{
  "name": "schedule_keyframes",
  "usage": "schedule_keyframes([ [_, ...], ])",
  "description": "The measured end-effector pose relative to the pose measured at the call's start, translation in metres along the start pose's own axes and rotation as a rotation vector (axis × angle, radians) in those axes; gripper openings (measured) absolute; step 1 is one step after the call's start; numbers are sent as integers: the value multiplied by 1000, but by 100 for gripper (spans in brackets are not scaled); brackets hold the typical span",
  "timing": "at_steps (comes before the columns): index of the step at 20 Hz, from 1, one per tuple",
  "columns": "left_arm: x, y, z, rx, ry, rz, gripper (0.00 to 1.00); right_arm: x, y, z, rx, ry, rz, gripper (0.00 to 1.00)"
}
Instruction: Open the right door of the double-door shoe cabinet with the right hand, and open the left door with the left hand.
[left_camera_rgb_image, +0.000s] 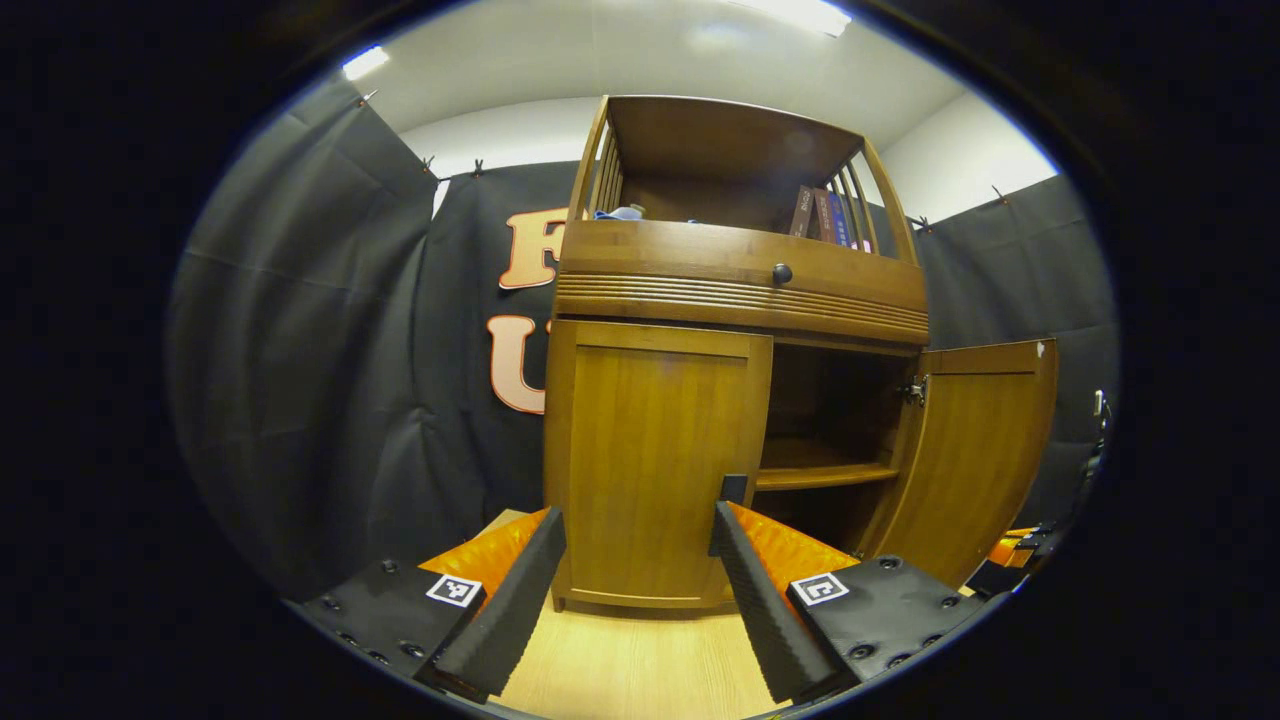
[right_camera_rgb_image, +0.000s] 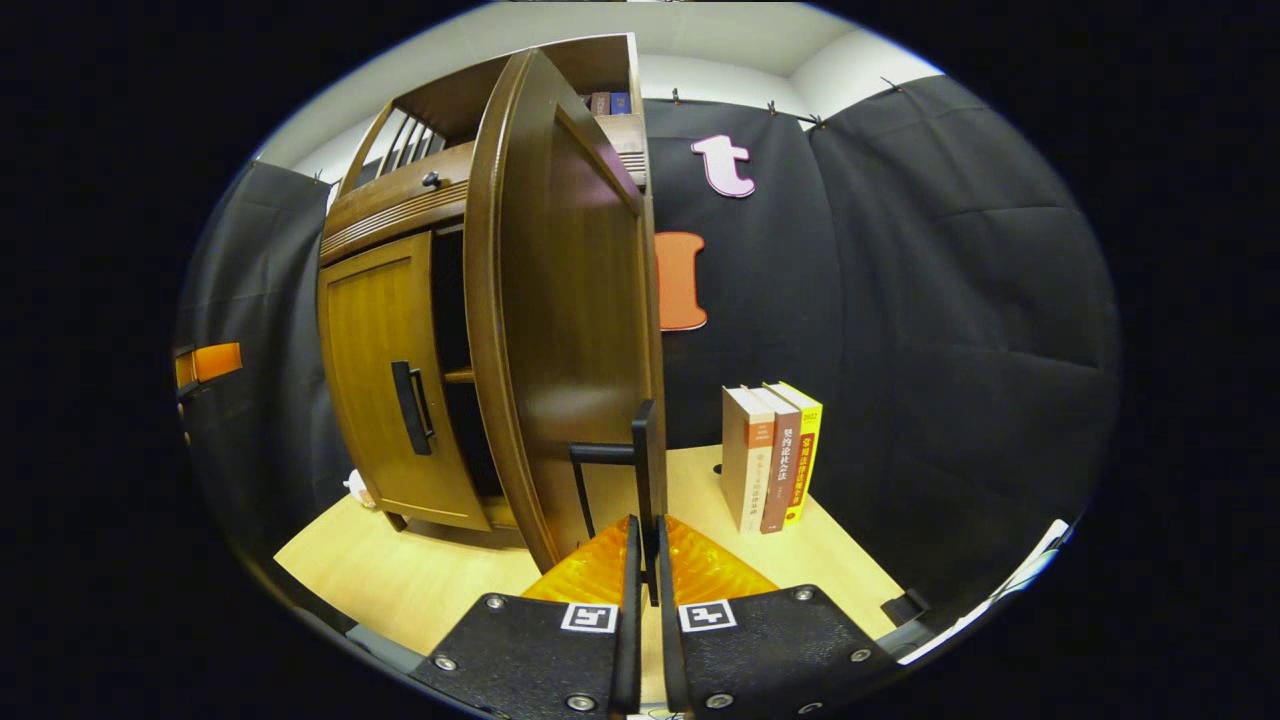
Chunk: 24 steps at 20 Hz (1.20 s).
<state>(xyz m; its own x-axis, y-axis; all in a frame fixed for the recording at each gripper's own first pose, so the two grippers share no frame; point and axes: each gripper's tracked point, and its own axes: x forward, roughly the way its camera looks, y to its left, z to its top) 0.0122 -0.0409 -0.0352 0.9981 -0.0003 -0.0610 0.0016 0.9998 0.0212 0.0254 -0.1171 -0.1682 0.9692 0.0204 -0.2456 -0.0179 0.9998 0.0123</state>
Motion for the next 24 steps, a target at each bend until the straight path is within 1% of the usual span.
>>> schedule_keyframes([
  [3, 10, -10, 0, 4, -7, -4, 94, -1, -26, 2, 10, -6, 4, 8],
  [5, 19, -19, -5, 14, -5, -6, 94, -4, -45, 4, 41, -11, 7, 7],
  [7, 28, -30, -14, 29, 2, -18, 95, -10, -69, 5, 61, -19, -16, 6],
  [8, 32, -36, -17, 32, 5, -26, 96, -15, -78, 5, 76, -22, -15, 6],
  [9, 37, -43, -20, 31, 7, -36, 94, -18, -84, 7, 86, -26, -22, 4],
  [11, 48, -57, -27, 20, 14, -60, 96, -24, -98, 5, 82, -21, -49, 3],
  [12, 55, -64, -31, 10, 19, -73, 94, -27, -100, 5, 86, -22, -54, 4],
  [13, 66, -69, -38, 2, 26, -83, 94, -30, -101, 6, 88, -28, -62, 17],
  [15, 82, -78, -44, -5, 28, -93, 94, -36, -108, 10, 83, -41, -88, 19],
  [16, 91, -80, -46, -7, 26, -98, 94, -38, -110, 14, 85, -48, -96, 11],
  [20, 125, -90, -58, -30, 25, -120, 95, -42, -121, 25, 103, -69, -135, 22],
  [21, 131, -93, -62, -34, 25, -123, 96, -43, -122, 29, 108, -75, -144, 36],
  [22, 138, -94, -66, -31, 26, -123, 96, -43, -125, 30, 108, -78, -157, 29],
  [23, 145, -95, -71, -22, 27, -120, 94, -43, -128, 32, 106, -82, -168, 42],
  [24, 153, -95, -76, -10, 26, -118, 94, -43, -132, 34, 105, -86, -183, 55],
])
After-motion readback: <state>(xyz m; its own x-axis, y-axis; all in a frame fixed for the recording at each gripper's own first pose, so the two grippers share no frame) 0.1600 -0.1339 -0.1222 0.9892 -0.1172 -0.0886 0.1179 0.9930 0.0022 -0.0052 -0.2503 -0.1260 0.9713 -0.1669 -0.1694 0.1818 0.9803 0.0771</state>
